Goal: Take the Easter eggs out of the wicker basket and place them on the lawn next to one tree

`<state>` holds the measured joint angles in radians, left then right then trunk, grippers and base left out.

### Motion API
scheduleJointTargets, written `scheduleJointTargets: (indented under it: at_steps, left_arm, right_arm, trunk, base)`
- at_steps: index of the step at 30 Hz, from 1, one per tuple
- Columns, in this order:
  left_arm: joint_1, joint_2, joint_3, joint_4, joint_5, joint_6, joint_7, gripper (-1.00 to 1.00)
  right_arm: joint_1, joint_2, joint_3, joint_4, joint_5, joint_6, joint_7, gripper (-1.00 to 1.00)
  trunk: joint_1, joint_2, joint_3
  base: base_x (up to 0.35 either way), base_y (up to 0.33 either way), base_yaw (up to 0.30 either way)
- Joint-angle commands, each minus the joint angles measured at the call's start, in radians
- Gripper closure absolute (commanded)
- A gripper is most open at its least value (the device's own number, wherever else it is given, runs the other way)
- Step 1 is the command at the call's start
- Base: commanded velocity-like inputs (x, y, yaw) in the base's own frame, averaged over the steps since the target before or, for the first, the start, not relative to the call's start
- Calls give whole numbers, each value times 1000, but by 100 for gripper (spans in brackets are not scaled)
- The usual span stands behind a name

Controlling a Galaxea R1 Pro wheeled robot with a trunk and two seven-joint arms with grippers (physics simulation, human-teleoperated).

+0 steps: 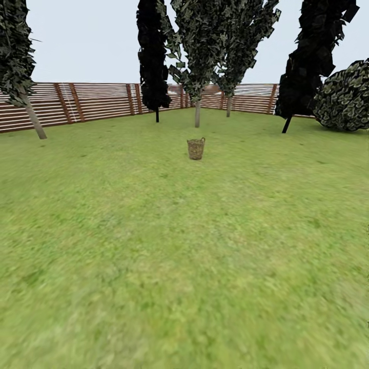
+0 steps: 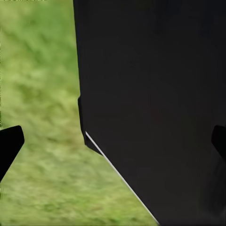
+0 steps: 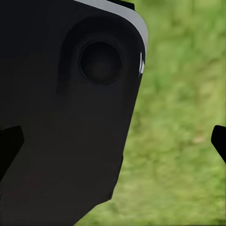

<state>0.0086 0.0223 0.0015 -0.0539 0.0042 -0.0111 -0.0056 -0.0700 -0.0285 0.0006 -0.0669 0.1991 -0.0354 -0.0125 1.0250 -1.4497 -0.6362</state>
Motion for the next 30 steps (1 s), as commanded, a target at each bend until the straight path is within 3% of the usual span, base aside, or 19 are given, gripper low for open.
scheduleJointTargets:
  at_steps: [1, 12, 30]
  left_arm:
    - [1, 0, 0, -2, 0, -1, -1, -100]
    - [1, 1, 0, -3, 0, -1, -1, -100]
    - [1, 1, 1, -2, 2, -2, 1, -100]
  right_arm:
    - [-1, 0, -1, 0, 5, -3, -1, -100]
    - [-1, 2, -1, 0, 1, -1, -3, -100]
    - [-1, 3, 7, 4, 12, -6, -2, -100]
  trunk:
    - [0, 0, -2]
    - [0, 0, -17]
    - [0, 0, -18]
  base:
    - [0, 0, -137]
    - [0, 0, -156]
    - [24, 0, -11]
